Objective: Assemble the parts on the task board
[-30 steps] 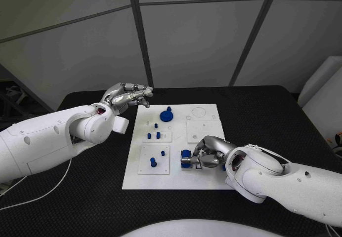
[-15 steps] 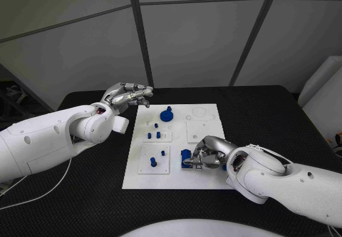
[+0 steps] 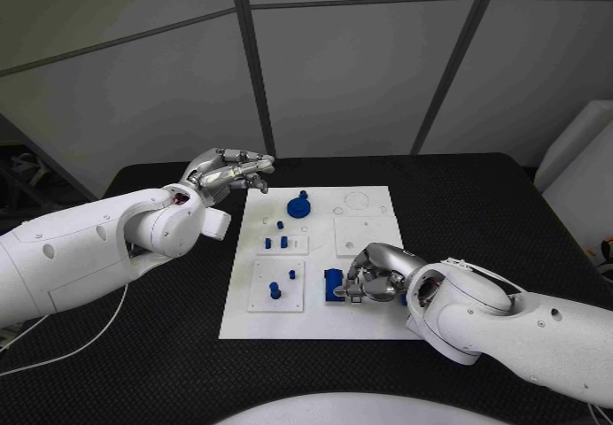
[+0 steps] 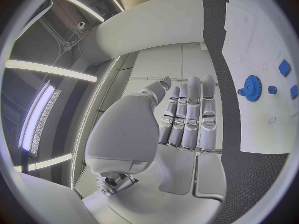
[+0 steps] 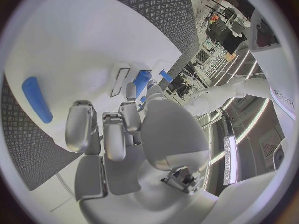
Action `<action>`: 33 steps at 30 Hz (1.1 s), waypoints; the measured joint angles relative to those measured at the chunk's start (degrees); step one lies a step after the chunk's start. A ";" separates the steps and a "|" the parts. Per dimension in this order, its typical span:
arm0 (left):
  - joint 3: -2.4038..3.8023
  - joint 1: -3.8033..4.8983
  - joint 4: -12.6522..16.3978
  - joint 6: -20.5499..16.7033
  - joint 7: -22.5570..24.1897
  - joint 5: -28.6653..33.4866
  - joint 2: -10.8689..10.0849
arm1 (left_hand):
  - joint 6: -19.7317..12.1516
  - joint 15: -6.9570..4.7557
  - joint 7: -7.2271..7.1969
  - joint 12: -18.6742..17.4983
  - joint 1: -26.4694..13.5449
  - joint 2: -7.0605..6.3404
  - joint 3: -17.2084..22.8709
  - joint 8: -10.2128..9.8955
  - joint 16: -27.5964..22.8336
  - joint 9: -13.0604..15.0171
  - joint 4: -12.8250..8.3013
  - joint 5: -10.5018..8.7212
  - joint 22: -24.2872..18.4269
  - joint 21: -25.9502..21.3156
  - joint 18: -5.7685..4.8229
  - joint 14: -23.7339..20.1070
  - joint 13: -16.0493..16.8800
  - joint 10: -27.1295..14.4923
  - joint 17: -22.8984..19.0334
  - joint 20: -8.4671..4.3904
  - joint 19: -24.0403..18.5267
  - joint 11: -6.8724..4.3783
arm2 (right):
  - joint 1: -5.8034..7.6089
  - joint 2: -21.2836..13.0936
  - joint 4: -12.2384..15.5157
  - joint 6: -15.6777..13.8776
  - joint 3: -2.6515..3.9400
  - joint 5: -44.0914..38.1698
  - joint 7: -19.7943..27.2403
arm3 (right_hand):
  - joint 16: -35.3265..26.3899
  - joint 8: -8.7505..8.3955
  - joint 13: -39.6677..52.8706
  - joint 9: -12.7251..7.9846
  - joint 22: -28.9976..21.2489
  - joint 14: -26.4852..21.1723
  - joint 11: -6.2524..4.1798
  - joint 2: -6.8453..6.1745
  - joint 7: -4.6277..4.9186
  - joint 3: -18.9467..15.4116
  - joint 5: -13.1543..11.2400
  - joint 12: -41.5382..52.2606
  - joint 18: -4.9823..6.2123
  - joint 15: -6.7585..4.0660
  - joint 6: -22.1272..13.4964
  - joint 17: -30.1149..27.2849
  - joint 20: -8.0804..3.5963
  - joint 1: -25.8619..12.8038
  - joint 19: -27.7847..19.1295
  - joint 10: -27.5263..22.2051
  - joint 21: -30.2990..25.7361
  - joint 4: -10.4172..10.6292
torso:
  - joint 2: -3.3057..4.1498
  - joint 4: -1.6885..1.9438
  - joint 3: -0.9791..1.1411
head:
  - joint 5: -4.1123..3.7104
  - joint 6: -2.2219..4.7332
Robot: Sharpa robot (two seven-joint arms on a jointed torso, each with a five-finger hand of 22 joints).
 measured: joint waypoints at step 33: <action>-0.02 -0.02 -0.18 0.04 -0.03 0.00 0.17 | 0.00 0.21 0.00 0.00 0.00 0.00 0.00 0.00 0.00 0.00 0.00 0.00 -0.07 0.00 0.00 -0.21 0.00 0.00 0.02 0.00 0.00 0.00 | 2.21 -15.84 3.64 -4.39 0.09 2.69 6.56 | -0.33 -7.94 0.28 -4.77 -0.73 0.11 2.24 0.37 1.94 -1.25 5.11 -0.58 0.00 0.74 -0.71 -0.01 0.86 3.54 -0.81 -0.39 -1.06 0.61 | -0.11 -0.26 -0.01 | -1.34 0.53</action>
